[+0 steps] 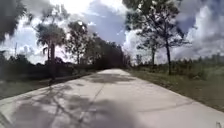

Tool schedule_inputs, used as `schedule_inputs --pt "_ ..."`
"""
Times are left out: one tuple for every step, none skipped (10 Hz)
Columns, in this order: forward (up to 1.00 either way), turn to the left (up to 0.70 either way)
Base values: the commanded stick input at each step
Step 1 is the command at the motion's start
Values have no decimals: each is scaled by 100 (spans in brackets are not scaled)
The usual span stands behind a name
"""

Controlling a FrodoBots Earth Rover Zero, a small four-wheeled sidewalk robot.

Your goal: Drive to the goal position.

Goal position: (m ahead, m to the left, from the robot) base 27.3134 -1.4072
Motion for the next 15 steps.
schedule_inputs --pt "100 0" --pt "100 0" --pt "100 0" --pt "100 0" --pt "100 0" --pt "100 0" --pt "100 0" --pt "100 0" --pt "100 0" --pt "100 0" --pt "100 0" --pt "100 0" --pt "100 0" --pt "100 0" --pt "100 0"
